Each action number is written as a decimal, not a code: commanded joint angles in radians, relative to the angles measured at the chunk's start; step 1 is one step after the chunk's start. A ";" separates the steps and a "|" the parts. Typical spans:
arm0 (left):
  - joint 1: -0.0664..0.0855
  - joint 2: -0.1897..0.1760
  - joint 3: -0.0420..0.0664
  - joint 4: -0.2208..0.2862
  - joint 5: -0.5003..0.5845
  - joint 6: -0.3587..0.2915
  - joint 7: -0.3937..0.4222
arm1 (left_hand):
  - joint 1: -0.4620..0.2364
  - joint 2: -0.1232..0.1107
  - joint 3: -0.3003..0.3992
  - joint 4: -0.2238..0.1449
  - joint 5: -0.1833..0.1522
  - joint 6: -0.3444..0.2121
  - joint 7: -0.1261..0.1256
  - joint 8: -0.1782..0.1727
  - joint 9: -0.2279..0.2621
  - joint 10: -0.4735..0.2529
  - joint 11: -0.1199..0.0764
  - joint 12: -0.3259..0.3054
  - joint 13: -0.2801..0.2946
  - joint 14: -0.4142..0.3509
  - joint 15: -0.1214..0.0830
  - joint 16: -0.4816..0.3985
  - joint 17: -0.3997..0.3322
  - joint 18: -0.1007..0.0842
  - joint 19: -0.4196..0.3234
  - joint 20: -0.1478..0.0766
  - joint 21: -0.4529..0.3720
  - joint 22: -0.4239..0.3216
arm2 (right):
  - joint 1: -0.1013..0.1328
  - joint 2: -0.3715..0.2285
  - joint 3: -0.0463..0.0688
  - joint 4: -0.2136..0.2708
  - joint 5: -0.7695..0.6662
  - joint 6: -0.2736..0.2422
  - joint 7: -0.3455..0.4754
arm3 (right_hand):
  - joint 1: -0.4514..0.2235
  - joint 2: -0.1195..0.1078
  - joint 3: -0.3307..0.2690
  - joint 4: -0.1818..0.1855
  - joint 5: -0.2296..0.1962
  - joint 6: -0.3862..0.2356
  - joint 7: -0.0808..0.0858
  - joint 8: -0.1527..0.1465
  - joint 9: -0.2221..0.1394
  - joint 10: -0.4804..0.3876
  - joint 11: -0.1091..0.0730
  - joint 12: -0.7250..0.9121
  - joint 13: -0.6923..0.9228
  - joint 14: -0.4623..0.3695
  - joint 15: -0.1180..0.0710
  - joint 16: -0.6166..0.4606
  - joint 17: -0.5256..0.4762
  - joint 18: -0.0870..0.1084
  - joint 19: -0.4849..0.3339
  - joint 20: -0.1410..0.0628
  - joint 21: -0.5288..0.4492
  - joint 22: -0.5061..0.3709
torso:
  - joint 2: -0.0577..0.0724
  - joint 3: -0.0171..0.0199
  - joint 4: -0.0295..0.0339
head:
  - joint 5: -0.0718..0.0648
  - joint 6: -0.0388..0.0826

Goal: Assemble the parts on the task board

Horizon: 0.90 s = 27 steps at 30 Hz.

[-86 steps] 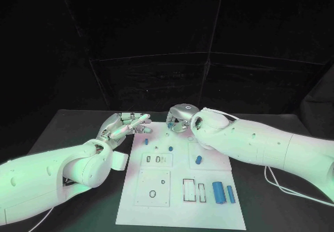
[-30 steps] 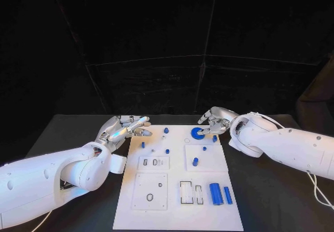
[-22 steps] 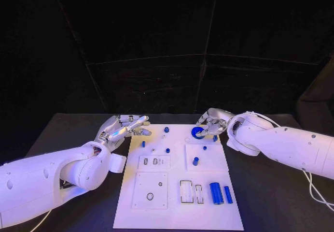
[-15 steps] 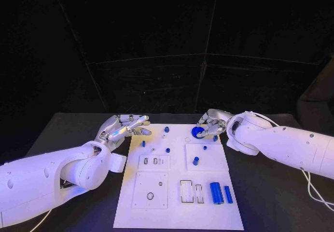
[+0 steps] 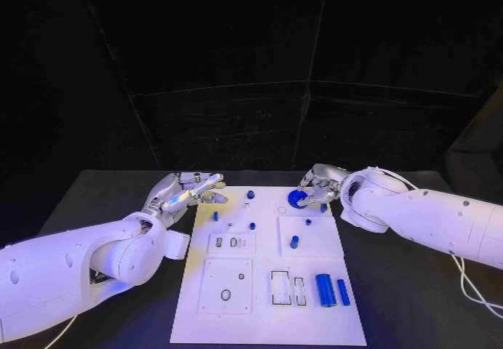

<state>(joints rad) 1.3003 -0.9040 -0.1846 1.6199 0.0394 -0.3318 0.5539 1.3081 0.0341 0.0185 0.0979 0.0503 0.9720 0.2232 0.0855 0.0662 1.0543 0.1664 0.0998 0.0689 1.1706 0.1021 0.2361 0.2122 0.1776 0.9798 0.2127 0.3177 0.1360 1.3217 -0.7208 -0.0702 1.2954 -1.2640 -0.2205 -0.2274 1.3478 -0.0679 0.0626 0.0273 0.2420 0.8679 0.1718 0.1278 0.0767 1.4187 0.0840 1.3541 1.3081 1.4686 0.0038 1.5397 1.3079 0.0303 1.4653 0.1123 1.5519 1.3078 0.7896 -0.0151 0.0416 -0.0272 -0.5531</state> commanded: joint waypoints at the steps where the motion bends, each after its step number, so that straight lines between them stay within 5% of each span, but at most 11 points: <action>1: 0.001 0.000 0.001 0.001 0.000 0.014 0.003 | 0.003 0.011 0.000 -0.006 0.002 0.004 0.005 -0.005 0.000 -0.004 0.001 -0.004 0.000 -0.002 0.005 -0.005 0.002 0.005 0.000 0.003 -0.004 -0.001 | 0.002 0.003 0.001 -0.001 -0.014 -0.008 -0.011 | 0.012 0.002 0.004 -0.003 0.003 -0.008 0.001 0.007 0.000 0.010 -0.001 0.008 0.026 0.084 0.007 0.004 0.178 -0.020 0.073 0.009 0.004 0.217 | 0.000 0.0002 -0.0004 | 0.000 0.000; 27: 0.001 0.001 0.000 -0.001 0.000 0.026 -0.001 | 0.003 0.011 0.000 -0.007 0.002 0.004 0.004 -0.005 0.000 -0.003 0.000 -0.004 0.000 -0.002 0.005 -0.006 0.002 0.005 0.000 0.003 -0.004 -0.001 | 0.001 0.031 0.001 -0.021 -0.094 0.013 -0.027 | 0.033 0.017 0.027 -0.024 -0.001 0.005 0.000 0.021 0.003 0.019 -0.002 0.027 0.049 0.085 0.007 0.006 0.184 -0.022 0.080 0.010 0.008 0.227 | 0.001 -0.0002 -0.0003 | -0.004 -0.007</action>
<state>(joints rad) 1.3002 -0.9032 -0.1849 1.6178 0.0396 -0.3239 0.5523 1.3123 0.0383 0.0186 0.0978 0.0503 0.9720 0.2232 0.0856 0.0662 1.0544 0.1664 0.0998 0.0690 1.1706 0.1021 0.2361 0.2131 0.1776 0.9798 0.2127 0.3177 0.1361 1.3221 -0.6914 -0.0692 1.2748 -1.3304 -0.2218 -0.2509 1.3752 -0.0514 0.0865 0.0035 0.2420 0.8679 0.1718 0.1434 0.0777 1.4330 0.0839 1.3773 1.3079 1.4685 0.0037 1.5394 1.3076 0.0145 1.4691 0.1162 1.5560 1.3076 0.7903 -0.0156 0.0416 -0.0304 -0.5599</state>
